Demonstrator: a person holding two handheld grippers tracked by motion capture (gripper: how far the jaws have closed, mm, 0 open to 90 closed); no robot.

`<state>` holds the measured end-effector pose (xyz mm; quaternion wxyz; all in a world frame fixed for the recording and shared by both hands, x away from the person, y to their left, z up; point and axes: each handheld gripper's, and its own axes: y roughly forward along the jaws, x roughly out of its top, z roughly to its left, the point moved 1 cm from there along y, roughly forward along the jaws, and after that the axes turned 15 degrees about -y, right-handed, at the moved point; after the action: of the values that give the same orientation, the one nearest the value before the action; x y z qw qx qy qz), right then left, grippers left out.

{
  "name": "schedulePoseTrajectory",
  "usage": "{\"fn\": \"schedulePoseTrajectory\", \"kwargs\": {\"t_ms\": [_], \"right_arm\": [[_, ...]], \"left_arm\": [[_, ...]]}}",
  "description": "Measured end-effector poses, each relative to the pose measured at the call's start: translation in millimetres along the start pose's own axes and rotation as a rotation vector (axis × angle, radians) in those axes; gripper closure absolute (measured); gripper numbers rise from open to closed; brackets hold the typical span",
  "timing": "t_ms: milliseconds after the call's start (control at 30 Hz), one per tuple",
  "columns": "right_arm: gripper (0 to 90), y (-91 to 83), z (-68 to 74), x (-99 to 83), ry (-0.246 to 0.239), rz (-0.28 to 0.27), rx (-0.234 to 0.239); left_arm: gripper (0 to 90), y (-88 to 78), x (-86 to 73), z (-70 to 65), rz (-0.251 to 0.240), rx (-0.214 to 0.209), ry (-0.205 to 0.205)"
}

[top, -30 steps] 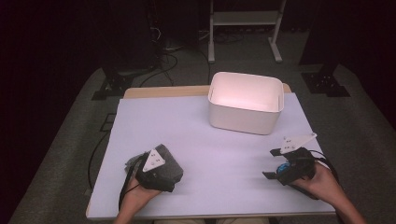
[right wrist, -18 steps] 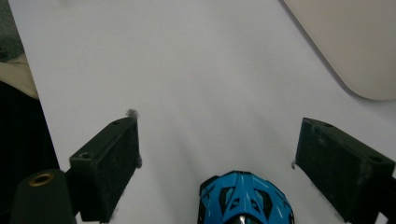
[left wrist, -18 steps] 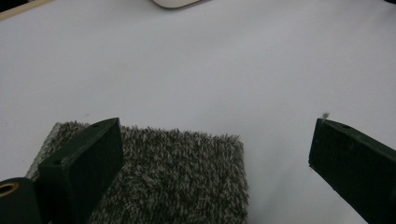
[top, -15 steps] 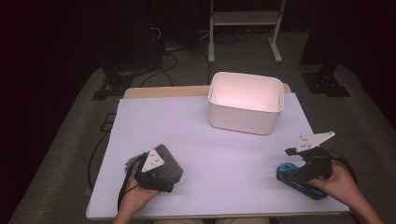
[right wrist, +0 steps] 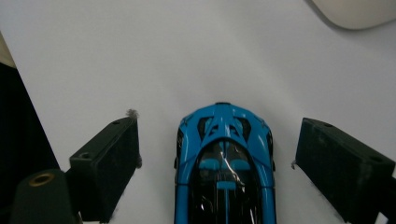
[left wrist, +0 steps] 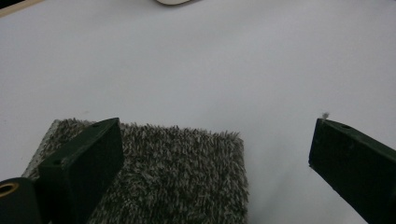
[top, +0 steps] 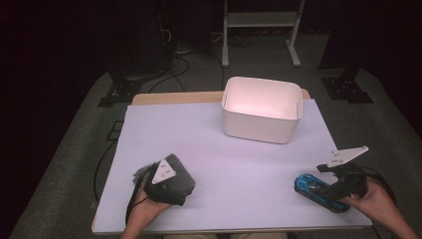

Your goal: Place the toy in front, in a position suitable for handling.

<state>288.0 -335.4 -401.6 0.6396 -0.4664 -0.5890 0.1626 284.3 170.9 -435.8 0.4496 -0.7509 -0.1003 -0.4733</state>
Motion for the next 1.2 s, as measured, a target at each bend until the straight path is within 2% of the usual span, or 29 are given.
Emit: {"fn": "schedulePoseTrajectory", "kwargs": {"t_ms": [667, 1200], "right_arm": [[12.4, 9.1, 2.3, -38.7, 0.049, 0.085, -0.013], [12.4, 21.3, 6.7, -45.7, 0.035, 0.13, -0.015]], "left_arm": [[2.7, 1.7, -0.8, -1.2, 0.012, 0.004, 0.011], [2.7, 2.2, -1.4, -1.7, 0.021, 0.001, 0.015]]}}
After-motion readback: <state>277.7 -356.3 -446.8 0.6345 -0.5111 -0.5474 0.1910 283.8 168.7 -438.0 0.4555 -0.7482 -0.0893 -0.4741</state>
